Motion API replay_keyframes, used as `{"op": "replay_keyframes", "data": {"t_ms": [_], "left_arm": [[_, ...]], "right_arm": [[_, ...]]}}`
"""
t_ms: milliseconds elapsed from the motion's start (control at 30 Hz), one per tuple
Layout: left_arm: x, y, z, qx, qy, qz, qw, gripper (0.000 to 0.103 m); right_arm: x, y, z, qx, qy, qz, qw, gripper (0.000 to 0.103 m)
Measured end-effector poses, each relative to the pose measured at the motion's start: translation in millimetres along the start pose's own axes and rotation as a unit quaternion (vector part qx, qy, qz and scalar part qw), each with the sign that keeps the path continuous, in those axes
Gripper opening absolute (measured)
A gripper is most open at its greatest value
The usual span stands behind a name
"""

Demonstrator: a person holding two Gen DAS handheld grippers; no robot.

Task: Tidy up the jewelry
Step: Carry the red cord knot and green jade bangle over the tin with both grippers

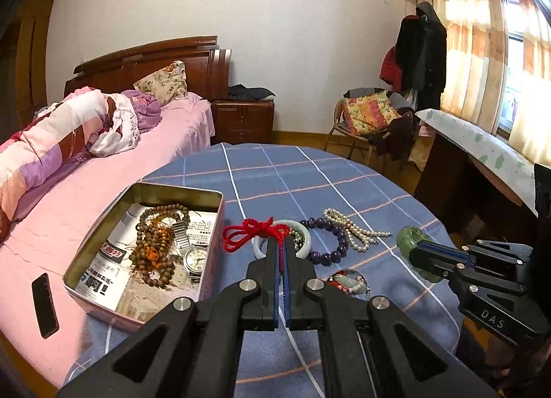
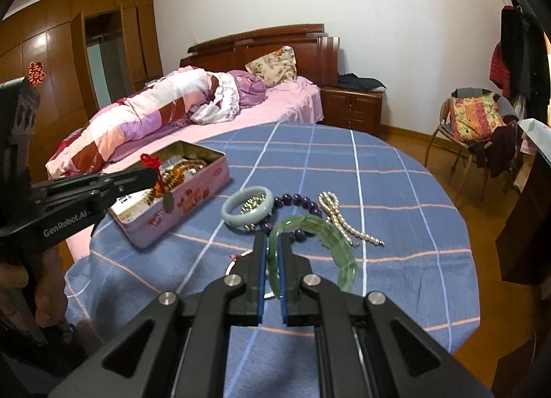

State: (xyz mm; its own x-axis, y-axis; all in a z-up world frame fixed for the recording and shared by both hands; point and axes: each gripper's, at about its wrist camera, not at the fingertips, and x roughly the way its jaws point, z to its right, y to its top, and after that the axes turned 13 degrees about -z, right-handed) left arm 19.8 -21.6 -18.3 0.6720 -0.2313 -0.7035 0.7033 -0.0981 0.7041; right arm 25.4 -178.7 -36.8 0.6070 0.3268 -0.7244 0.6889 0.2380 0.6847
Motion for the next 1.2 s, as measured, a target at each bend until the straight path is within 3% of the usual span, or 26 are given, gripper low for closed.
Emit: {"op": "replay_keyframes", "data": {"t_ms": [733,1200], "left_arm": [[-29.1,7.9,-47.2,-0.041,0.034,0.021,0.9984,0.000],[-22.9,11.9,-92.0,-0.080,0.071,0.010,0.9943,0.000]], "right_arm": [[2.6,46.6,-48.0,-0.044,0.058,0.026,0.997,0.009],[24.4,72.1,-82.5,-0.090,0.080,0.013,0.993,0.009]]}}
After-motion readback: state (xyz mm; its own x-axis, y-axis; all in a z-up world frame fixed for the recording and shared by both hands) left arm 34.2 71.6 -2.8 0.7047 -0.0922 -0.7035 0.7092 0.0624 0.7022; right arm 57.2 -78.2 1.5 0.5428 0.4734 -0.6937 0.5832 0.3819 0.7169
